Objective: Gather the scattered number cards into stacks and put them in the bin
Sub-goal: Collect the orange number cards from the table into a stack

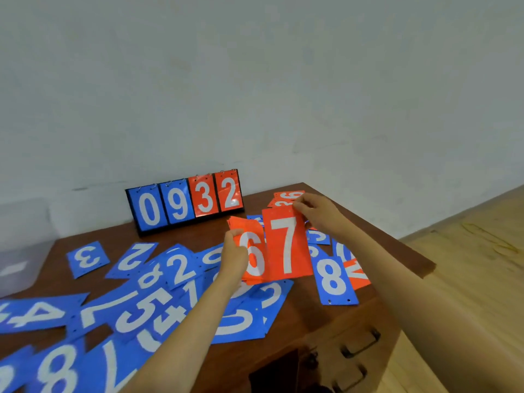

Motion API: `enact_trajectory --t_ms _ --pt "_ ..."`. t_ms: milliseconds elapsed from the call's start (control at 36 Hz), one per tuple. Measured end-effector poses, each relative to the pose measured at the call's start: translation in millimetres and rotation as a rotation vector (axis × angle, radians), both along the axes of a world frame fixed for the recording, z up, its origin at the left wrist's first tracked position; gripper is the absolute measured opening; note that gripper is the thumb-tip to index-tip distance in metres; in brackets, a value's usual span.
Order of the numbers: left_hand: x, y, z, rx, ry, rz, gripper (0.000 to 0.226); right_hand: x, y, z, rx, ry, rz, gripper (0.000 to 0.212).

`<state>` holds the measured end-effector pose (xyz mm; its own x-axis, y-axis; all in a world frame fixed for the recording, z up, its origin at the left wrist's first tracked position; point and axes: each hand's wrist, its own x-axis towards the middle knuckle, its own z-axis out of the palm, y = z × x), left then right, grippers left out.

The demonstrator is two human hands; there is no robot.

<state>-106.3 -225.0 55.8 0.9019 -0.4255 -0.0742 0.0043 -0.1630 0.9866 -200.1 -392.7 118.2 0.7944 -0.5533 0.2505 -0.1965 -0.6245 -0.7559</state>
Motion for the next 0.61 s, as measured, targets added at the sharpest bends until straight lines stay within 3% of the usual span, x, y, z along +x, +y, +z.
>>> enact_trajectory --t_ms 194,306,472,611 --pt "-9.1 18.6 11.9 -0.175 0.051 -0.051 0.017 7.7 26.0 -10.3 0.022 0.041 -0.011 0.019" --pt "-16.8 22.7 10.5 -0.252 0.079 -0.121 0.02 10.8 34.2 -18.7 -0.07 0.051 -0.059 0.017" --pt "-24.8 16.5 1.8 -0.208 0.098 -0.191 0.02 7.4 36.1 -30.8 -0.117 -0.018 -0.083 0.017" --pt "-31.1 2.9 -7.8 -0.157 0.132 -0.209 0.017 -5.7 6.5 -49.4 -0.162 0.061 -0.196 0.019"
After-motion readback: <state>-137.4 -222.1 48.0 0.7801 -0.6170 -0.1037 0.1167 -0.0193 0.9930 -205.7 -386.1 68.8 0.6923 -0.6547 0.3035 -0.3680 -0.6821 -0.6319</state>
